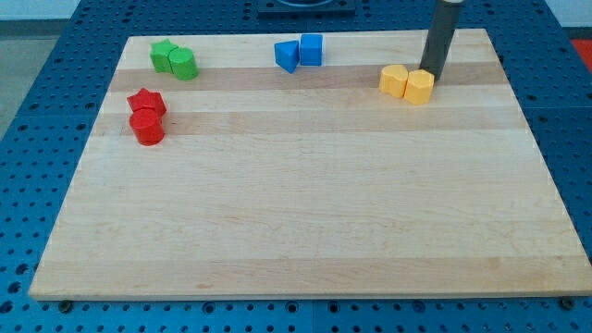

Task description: Separate the yellow blocks

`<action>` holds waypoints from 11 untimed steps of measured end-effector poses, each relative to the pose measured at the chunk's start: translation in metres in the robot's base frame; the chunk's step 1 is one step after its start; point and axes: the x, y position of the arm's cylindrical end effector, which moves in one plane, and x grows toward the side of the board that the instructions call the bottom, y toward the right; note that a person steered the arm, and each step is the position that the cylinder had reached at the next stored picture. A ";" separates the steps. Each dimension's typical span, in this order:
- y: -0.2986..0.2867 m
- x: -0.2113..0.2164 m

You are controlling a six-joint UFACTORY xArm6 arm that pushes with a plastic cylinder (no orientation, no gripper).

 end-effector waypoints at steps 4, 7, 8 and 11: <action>-0.042 0.019; -0.077 0.046; -0.079 0.059; -0.086 0.113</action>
